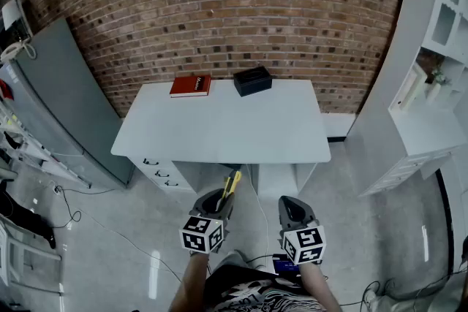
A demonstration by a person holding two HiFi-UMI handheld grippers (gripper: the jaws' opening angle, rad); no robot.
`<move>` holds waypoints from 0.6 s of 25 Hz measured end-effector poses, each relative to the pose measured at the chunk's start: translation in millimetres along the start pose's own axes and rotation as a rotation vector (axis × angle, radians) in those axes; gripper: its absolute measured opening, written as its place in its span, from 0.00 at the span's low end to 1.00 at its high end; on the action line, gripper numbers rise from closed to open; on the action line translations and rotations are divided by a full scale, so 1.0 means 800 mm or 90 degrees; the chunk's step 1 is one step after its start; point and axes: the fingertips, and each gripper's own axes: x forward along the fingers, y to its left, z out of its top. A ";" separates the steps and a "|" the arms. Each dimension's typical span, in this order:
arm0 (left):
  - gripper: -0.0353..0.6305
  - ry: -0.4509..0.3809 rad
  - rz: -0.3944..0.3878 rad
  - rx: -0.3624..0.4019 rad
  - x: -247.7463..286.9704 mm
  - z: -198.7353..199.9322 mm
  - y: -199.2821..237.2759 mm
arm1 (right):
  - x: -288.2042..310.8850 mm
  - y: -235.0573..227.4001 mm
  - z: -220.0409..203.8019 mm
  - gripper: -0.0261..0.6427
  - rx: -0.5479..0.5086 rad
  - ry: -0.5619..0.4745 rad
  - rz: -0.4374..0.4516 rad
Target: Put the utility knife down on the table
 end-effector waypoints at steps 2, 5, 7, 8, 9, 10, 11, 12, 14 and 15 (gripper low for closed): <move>0.23 0.001 0.002 0.002 -0.001 0.000 -0.001 | -0.001 0.002 -0.001 0.04 -0.003 -0.001 0.002; 0.23 0.000 0.003 0.002 -0.002 0.001 -0.004 | -0.005 -0.001 -0.001 0.04 -0.001 -0.001 0.001; 0.23 -0.002 0.004 0.001 -0.002 0.003 -0.006 | -0.007 -0.004 -0.001 0.04 0.002 -0.002 0.001; 0.23 -0.003 0.005 0.001 -0.001 0.004 -0.006 | -0.006 -0.006 -0.001 0.04 0.004 -0.003 0.001; 0.23 -0.003 0.006 0.001 0.000 0.004 -0.007 | -0.006 -0.008 -0.002 0.04 0.008 -0.005 0.003; 0.23 -0.003 0.008 0.001 0.002 0.005 -0.006 | -0.004 -0.011 -0.002 0.04 0.013 -0.007 0.005; 0.23 -0.003 0.010 0.002 0.004 0.007 -0.005 | -0.001 -0.014 0.000 0.04 0.020 -0.010 0.007; 0.23 -0.003 0.012 0.002 0.007 0.009 -0.003 | 0.003 -0.017 0.001 0.04 0.027 -0.011 0.008; 0.23 -0.002 0.015 -0.002 0.014 0.011 0.003 | 0.011 -0.025 0.001 0.04 0.034 -0.007 0.005; 0.23 -0.001 0.017 -0.004 0.018 0.011 0.006 | 0.016 -0.030 -0.001 0.04 0.035 -0.003 0.002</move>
